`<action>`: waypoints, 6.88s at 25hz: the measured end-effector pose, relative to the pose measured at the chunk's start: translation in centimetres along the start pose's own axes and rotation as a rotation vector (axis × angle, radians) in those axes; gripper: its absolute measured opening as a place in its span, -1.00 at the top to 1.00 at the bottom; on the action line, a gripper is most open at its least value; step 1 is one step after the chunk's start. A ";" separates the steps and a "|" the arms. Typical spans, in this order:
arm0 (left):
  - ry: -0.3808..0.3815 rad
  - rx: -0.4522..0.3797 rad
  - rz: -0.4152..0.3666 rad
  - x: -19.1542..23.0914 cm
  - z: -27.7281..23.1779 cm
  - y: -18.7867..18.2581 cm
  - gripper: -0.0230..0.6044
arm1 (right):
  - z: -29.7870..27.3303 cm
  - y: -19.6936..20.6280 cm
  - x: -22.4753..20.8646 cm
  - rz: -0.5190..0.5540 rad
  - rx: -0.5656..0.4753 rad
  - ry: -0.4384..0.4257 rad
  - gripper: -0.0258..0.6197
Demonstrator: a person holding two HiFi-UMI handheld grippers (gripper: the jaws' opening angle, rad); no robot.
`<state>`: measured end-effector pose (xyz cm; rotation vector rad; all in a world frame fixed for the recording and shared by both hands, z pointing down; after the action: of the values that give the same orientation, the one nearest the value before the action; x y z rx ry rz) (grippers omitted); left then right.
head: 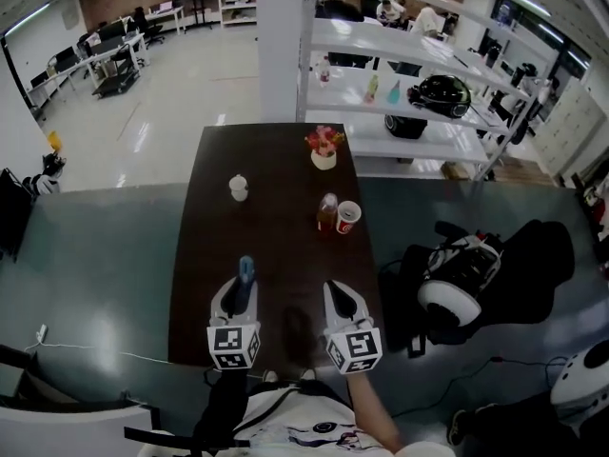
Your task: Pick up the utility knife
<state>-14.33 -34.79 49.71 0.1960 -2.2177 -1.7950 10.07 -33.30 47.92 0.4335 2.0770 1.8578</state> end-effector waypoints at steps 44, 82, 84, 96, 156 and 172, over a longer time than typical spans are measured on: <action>-0.032 0.035 0.010 -8.0 15.3 5.7 0.53 | 15.5 3.9 5.1 0.007 0.026 -0.065 0.92; 0.041 0.069 0.061 -5.6 33.2 10.3 0.53 | 25.7 5.1 19.6 0.068 0.063 -0.054 0.92; 0.045 0.065 0.057 -6.2 33.6 10.3 0.53 | 26.3 4.9 19.8 0.070 0.055 -0.057 0.92; 0.026 0.011 0.021 -10.6 36.9 9.2 0.53 | 32.2 3.7 19.1 0.079 -0.022 -0.072 0.92; 0.032 -0.129 -0.050 -11.8 40.5 4.9 0.53 | 37.1 1.0 18.4 0.094 -0.134 0.028 0.92; 0.041 -0.117 -0.054 -12.4 39.9 5.1 0.53 | 37.1 1.3 17.8 0.092 -0.117 0.037 0.92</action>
<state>-14.18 7.10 45.51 0.2682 -2.0907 -1.9250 9.95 7.74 44.78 0.4757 1.9894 2.0418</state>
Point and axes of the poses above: the fingertips, and each gripper's own axes: z backward along the fingers, x to its left, y out of its underside, the point moved 9 cm from there along z, backward along the fingers, and after that the axes turned 3 degrees about z, right-handed, at the moved point
